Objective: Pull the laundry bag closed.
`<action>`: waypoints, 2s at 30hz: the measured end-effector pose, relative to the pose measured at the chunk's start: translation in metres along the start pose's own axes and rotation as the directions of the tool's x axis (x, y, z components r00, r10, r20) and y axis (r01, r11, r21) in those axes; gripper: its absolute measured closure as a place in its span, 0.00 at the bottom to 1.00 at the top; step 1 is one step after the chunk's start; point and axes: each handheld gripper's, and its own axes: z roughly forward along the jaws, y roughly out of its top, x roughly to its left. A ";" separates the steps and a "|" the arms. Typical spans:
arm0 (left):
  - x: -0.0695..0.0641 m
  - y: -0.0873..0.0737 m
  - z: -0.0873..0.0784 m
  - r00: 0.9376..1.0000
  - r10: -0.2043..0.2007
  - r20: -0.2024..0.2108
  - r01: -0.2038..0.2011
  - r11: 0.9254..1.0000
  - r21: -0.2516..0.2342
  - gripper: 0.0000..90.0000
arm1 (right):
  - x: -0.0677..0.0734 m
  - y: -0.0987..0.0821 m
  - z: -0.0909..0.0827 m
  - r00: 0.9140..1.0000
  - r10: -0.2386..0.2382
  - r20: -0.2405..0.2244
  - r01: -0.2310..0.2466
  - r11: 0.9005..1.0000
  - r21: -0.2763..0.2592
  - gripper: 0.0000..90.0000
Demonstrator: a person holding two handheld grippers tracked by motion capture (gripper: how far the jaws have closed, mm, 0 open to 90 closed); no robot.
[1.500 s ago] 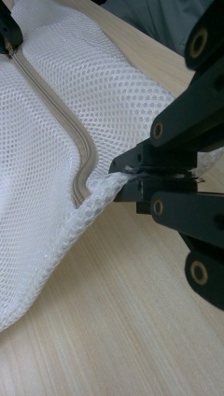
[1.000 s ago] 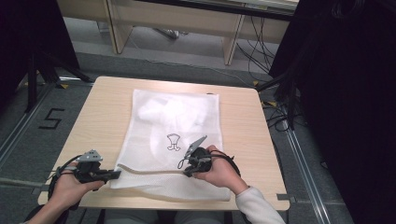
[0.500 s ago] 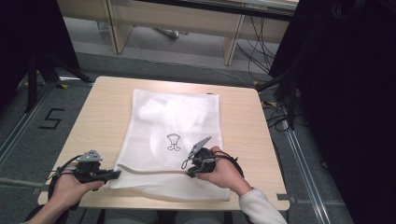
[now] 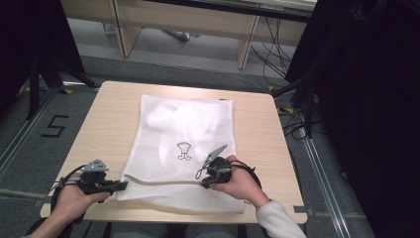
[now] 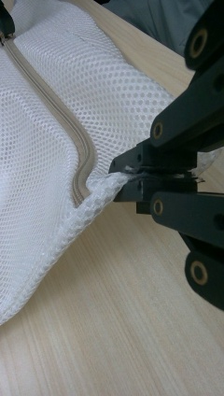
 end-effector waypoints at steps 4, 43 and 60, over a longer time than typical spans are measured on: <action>-0.001 0.000 0.001 1.000 -0.003 -0.007 0.003 1.000 -0.012 0.96 | -0.002 -0.004 -0.002 1.000 0.010 0.001 -0.010 1.000 0.001 0.92; 0.001 0.000 0.000 1.000 -0.004 -0.001 0.004 1.000 0.006 0.96 | -0.008 -0.017 -0.016 0.999 0.031 0.021 -0.031 0.999 -0.021 0.92; 0.001 0.000 0.000 1.000 -0.006 -0.002 0.006 1.000 0.004 0.96 | -0.010 -0.023 -0.020 0.998 0.050 0.022 -0.050 0.999 -0.020 0.92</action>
